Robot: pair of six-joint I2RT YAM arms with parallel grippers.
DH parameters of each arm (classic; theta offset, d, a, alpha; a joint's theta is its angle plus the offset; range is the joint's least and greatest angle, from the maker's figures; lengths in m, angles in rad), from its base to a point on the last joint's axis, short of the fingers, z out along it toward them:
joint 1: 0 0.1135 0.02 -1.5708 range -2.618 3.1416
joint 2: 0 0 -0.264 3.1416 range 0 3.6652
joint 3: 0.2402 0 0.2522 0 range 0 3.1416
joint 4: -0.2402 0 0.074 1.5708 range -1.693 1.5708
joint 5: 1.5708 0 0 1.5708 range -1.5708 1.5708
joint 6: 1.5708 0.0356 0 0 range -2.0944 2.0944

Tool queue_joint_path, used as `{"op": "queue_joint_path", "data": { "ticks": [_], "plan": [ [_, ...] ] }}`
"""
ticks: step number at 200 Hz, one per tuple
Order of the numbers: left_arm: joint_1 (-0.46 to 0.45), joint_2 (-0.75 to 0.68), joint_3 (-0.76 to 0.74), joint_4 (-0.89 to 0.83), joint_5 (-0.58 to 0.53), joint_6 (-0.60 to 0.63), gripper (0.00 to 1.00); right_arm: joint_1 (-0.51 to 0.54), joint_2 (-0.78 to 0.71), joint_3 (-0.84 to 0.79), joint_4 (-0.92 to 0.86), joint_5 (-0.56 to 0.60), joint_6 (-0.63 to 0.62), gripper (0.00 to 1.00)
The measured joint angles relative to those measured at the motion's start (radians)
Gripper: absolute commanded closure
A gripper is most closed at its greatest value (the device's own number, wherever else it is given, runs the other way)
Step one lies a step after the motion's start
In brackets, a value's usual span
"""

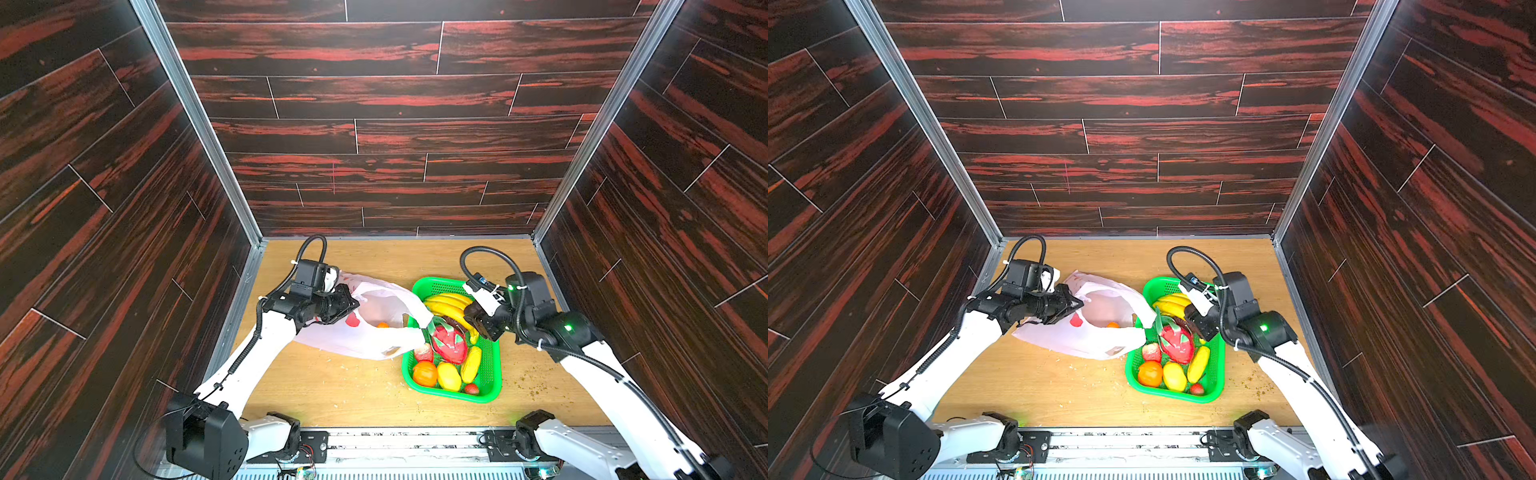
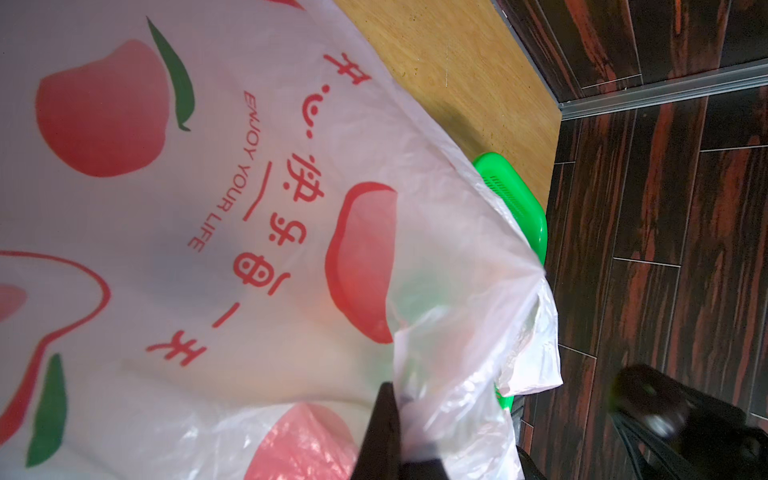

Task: Place the fake fruits into the plastic bag and tie a complex knot
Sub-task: 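Lift the dark plum and carry it over the bag opening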

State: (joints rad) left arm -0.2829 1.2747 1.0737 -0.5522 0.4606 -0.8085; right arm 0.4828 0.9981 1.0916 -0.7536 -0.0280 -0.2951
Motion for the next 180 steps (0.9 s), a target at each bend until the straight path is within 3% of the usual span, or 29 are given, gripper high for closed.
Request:
{"op": "queue_joint_path", "data": {
  "ticks": [47, 98, 180],
  "plan": [
    [0.0, 0.0, 0.0, 0.0, 0.0, 0.0, 1.0, 0.205, 0.029, 0.045, 0.085, -0.037, 0.097, 0.59],
    [0.0, 0.0, 0.0, -0.001, 0.003, 0.0, 1.0, 0.397, 0.228, 0.128, 0.225, -0.015, 0.189, 0.59],
    [0.0, -0.02, 0.0, 0.0, 0.012, 0.0, 1.0, 0.454, 0.473, 0.172, 0.361, -0.013, 0.304, 0.6]
  ]
}}
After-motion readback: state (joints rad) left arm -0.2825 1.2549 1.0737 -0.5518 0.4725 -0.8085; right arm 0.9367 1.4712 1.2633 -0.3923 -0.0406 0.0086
